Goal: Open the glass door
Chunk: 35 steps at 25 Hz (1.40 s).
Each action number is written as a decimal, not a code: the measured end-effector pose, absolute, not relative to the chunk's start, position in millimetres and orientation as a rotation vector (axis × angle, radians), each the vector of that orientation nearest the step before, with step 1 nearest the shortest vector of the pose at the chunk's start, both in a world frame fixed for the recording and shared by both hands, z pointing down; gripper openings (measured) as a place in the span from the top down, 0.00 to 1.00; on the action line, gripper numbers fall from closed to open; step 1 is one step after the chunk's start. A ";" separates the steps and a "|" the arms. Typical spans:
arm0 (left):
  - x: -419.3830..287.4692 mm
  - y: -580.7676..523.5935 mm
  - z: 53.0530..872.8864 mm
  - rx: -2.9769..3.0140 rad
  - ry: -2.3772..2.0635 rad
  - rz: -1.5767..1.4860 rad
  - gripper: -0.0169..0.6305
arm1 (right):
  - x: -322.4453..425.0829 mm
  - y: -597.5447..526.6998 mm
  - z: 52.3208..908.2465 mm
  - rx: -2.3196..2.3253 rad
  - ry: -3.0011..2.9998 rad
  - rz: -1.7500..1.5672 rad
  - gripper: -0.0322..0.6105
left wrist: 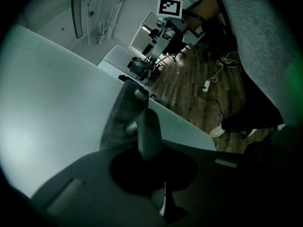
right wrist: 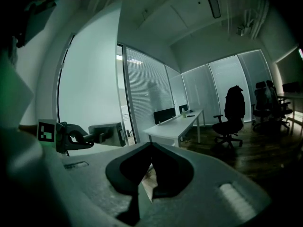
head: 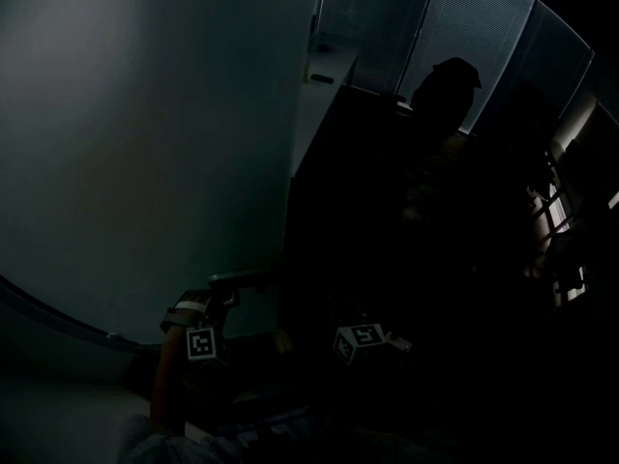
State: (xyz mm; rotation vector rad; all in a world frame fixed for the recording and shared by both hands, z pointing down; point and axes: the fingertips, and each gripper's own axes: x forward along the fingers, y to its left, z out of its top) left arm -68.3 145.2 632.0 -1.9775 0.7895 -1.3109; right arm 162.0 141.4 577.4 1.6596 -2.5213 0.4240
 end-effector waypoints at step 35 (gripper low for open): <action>-72.6 175.0 570.9 -2.334 0.822 -1.222 0.56 | 145.4 132.9 592.4 1.624 -2.521 0.448 0.95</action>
